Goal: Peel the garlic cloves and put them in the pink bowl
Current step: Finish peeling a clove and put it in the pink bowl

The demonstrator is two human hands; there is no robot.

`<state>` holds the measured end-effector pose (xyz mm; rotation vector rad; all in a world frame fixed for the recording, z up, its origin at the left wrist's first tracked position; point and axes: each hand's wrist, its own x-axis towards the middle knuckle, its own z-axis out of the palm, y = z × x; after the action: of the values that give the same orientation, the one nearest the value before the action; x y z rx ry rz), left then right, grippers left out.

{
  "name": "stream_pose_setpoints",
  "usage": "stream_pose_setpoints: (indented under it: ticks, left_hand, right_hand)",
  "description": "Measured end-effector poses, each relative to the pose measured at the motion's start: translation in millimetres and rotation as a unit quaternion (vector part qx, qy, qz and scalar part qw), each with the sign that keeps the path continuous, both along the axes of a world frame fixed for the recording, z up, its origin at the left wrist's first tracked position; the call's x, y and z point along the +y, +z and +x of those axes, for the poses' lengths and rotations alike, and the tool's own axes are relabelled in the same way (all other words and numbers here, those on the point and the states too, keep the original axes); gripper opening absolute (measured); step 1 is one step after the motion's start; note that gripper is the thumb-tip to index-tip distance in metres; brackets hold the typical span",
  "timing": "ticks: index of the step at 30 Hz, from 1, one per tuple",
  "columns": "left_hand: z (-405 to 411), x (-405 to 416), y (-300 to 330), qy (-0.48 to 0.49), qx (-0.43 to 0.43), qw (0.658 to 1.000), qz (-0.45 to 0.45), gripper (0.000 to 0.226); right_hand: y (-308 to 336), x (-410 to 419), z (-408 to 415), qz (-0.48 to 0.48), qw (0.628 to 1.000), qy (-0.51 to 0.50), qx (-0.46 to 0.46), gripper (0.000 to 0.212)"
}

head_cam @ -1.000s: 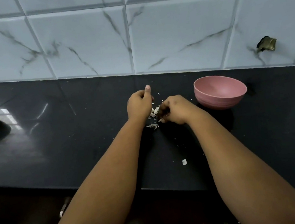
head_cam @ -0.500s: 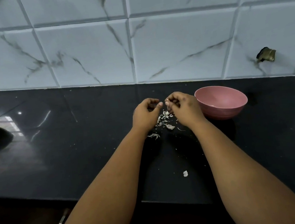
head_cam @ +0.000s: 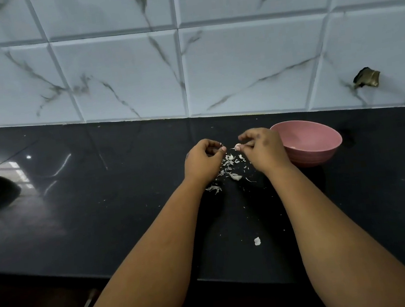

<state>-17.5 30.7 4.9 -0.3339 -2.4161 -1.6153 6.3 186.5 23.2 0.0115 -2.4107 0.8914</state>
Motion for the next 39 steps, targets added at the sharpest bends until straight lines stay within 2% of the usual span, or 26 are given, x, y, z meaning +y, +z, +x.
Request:
stream_pose_setpoints:
  ticks: [2, 4, 8, 10, 12, 16, 21, 24, 26, 30, 34, 39]
  left_hand:
    - [0, 0, 0, 0.002, 0.001, 1.0, -0.004, 0.01]
    - [0, 0, 0, 0.004, 0.003, 1.0, -0.01, 0.01]
    - [-3, -1, -1, -0.009, 0.011, 1.0, -0.019, 0.014]
    - [-3, 0, -2, -0.034, 0.016, 0.999, -0.025, 0.024]
    - [-2, 1, -2, -0.044, 0.029, 0.998, -0.03, 0.024]
    - [-6, -2, 1, -0.017, 0.035, 0.999, -0.003, 0.01]
    - [-9, -1, 0, -0.013, 0.02, 1.0, -0.007, 0.011]
    - [-12, -1, 2, -0.014, -0.007, 0.999, 0.039, 0.015]
    - [-12, -1, 3, -0.025, -0.026, 0.997, 0.064, 0.022]
    - [-9, 4, 4, -0.049, -0.037, 0.997, 0.05, 0.029]
    - [-12, 7, 5, -0.039, -0.022, 0.998, 0.046, 0.026]
    - [-14, 10, 5, -0.042, -0.011, 0.997, 0.065, 0.028]
  right_hand:
    - [-2, 0, -1, 0.064, 0.998, 0.001, -0.02, 0.005]
    - [-4, -1, -1, 0.094, 0.995, -0.002, -0.027, 0.003]
    - [-1, -2, -1, 0.034, 0.999, 0.014, -0.016, 0.006]
    - [-3, -5, -1, 0.027, 0.999, 0.028, -0.028, 0.011]
    - [-6, -11, 0, 0.016, 0.999, 0.028, -0.031, 0.012]
    - [-8, -19, -3, -0.079, 0.997, 0.019, -0.012, 0.007]
    - [-13, -20, -8, -0.148, 0.988, 0.025, -0.018, 0.004]
    - [-11, -26, -5, -0.3, 0.95, 0.088, -0.021, 0.008]
    - [-10, -29, -4, -0.363, 0.924, 0.12, -0.013, 0.012]
    - [-8, -28, -4, -0.397, 0.91, 0.121, -0.017, 0.008]
    - [-7, -32, -7, -0.447, 0.883, 0.141, -0.028, 0.01]
    - [-7, -33, -12, -0.457, 0.88, 0.126, -0.01, 0.017]
